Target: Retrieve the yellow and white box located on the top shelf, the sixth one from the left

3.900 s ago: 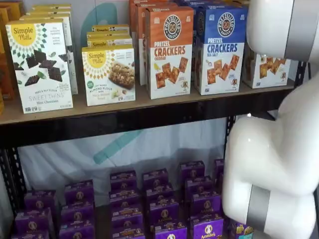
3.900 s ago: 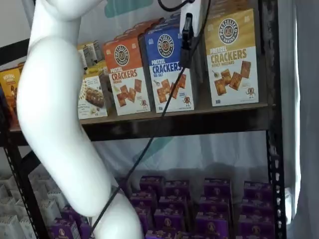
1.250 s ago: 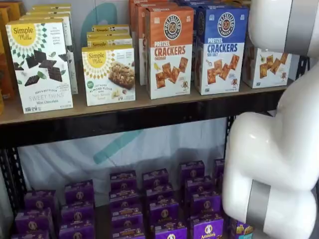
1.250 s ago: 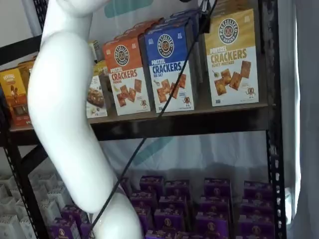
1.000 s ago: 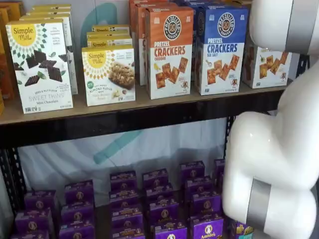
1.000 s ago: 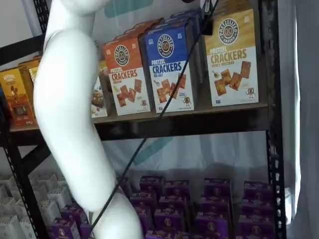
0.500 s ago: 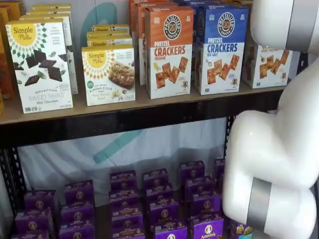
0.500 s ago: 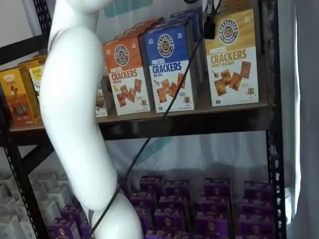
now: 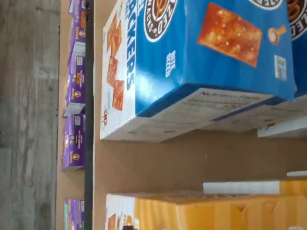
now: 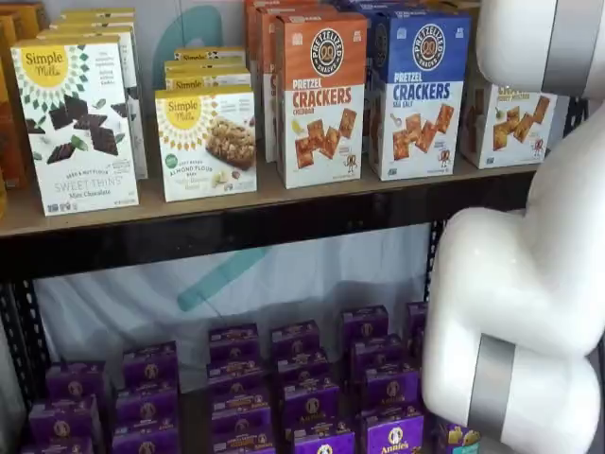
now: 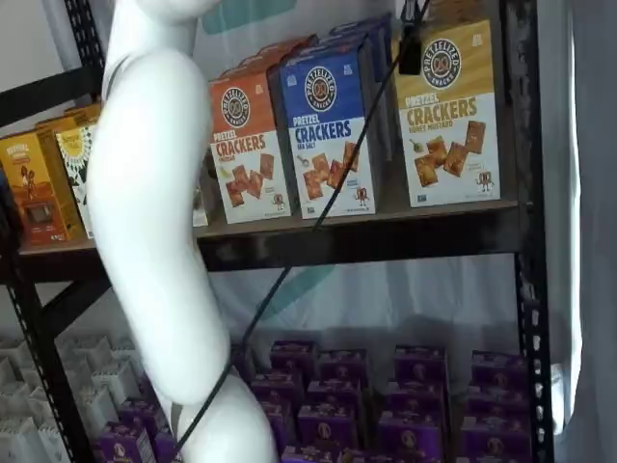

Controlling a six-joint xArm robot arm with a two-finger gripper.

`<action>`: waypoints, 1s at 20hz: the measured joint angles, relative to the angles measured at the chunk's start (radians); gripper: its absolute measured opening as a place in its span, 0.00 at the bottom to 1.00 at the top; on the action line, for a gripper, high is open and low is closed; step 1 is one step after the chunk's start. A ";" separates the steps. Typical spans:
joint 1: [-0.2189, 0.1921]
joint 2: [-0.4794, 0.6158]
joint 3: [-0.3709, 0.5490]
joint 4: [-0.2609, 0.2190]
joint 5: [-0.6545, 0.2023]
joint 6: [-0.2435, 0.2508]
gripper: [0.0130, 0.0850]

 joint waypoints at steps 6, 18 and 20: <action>0.012 0.020 -0.035 -0.038 0.038 0.005 1.00; 0.052 0.034 -0.059 -0.125 0.068 0.016 1.00; 0.055 0.039 -0.068 -0.136 0.075 0.016 1.00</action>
